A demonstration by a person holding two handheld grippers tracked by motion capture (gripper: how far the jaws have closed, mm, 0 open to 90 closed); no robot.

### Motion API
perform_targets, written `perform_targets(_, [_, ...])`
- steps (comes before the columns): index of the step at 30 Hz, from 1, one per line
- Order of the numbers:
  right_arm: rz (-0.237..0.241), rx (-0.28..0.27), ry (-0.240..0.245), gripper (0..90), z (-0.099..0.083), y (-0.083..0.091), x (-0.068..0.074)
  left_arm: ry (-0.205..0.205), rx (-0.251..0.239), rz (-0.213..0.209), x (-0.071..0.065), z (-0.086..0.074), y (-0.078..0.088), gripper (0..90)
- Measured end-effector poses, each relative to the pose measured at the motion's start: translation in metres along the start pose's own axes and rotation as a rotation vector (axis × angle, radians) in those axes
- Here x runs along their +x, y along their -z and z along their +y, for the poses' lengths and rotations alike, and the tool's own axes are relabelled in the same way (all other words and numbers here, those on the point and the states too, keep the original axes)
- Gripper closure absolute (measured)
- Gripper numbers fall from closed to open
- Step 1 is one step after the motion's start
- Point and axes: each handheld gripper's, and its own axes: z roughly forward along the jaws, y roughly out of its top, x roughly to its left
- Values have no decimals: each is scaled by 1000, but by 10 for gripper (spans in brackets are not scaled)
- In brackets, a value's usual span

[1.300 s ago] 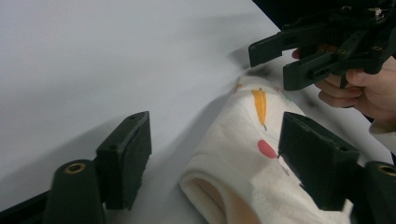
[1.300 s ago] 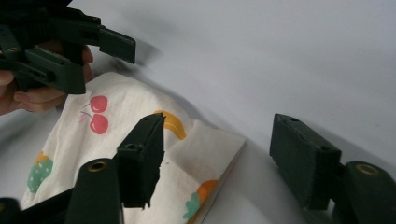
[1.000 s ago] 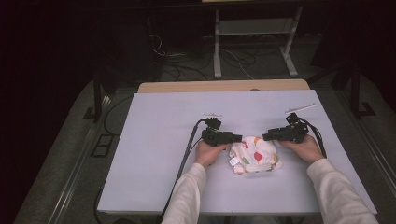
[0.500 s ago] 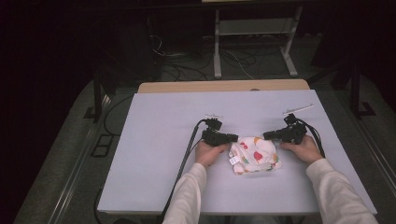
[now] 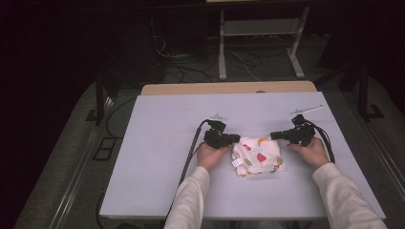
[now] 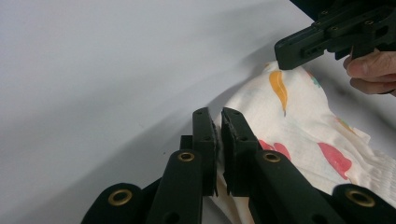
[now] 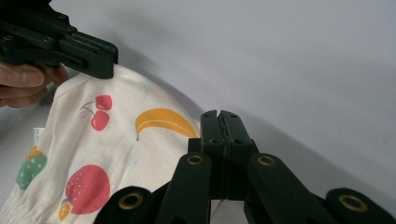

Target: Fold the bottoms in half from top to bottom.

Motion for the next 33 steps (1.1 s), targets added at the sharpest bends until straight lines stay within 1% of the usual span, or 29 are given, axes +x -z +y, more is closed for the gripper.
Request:
perform_targets(5, [3,-9,-3,882,4,-5,5,-10,-7,21,4,3,11,835])
perform_targets(9, [4,-16,-7,882,8,-11,10,-2,-9,26,8,5,19,835])
perform_targets(10, [2,-14,-9,882,9,-13,11,-12,-3,35,9,5,22,835])
perform_targets(11, [1,-5,-10,882,11,-15,13,-11,-5,37,10,6,23,836])
perform_targets(14, [-7,-9,-3,882,16,-20,18,-13,-6,48,14,7,29,835])
perform_targets(19, [-17,-13,-4,881,28,-28,25,-11,-22,71,23,13,39,835])
perform_targets(22, [-28,-17,-6,881,34,-33,29,-17,-17,87,28,18,43,835])
perform_targets(26, [-41,-22,-14,882,41,-40,30,-21,-23,100,35,24,45,835])
perform_targets(33, [-72,-44,-16,882,51,-46,31,-5,-43,118,47,27,42,835])
